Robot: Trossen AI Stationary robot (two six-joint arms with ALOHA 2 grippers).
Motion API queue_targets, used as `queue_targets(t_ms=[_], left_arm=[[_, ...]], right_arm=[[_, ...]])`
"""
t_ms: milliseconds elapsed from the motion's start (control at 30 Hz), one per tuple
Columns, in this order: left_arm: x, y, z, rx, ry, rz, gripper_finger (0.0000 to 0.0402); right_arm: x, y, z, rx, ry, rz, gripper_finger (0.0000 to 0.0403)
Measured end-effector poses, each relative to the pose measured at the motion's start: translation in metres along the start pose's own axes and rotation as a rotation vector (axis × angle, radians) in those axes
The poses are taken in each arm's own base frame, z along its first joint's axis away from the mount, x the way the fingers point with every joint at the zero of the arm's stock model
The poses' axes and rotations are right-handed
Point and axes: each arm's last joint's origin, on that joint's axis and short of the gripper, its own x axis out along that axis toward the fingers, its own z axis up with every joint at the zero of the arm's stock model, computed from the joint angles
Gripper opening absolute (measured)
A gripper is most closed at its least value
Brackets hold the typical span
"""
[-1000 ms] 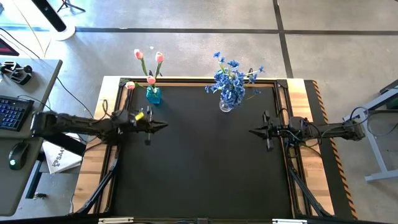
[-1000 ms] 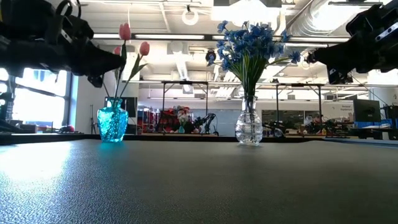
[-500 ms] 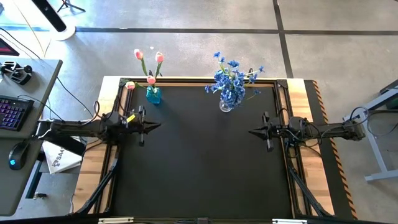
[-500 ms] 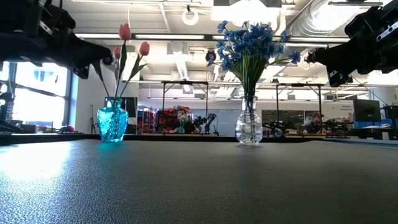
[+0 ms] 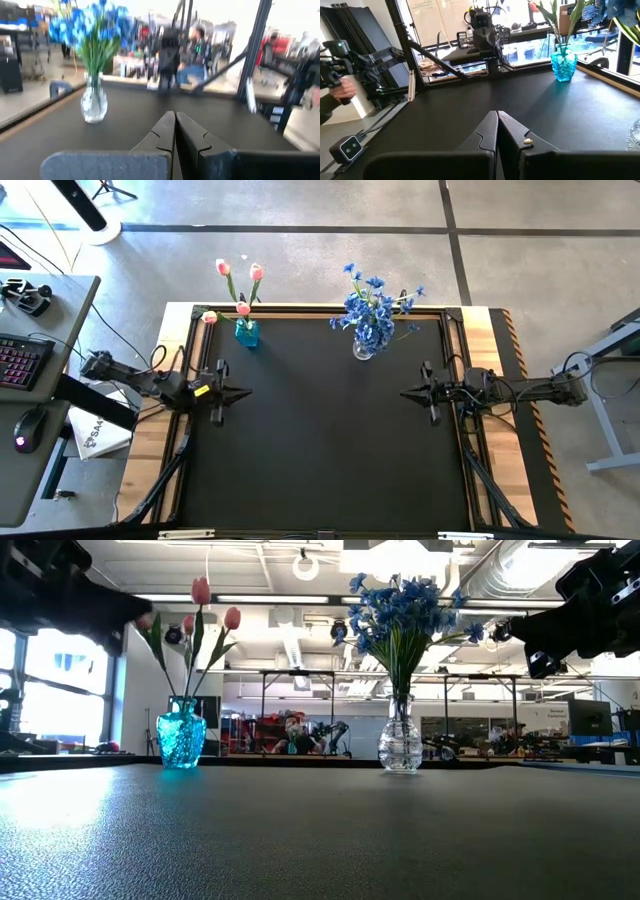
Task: Sort flowers into vase by color
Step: Return to Home Position
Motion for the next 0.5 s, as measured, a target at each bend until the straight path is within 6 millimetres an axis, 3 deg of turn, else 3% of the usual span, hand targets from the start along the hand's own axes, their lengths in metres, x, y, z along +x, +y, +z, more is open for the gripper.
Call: queue_targets(t_ms=[200, 367, 500], left_arm=[[-0.01, -0.001, 0.016, -0.026, -0.122, 0.001, 0.0], [-0.015, -0.002, 0.028, -0.024, -0.056, 0.003, 0.0], [-0.015, -0.002, 0.026, 0.005, -0.042, 0.031, 0.0]], right_arm=[[0.0, 0.0, 0.0, -0.002, 0.0, -0.001, 0.0], [0.0, 0.0, -0.001, -0.005, 0.005, -0.001, 0.0], [0.0, 0.0, -0.002, -0.005, 0.02, -0.004, 0.0]])
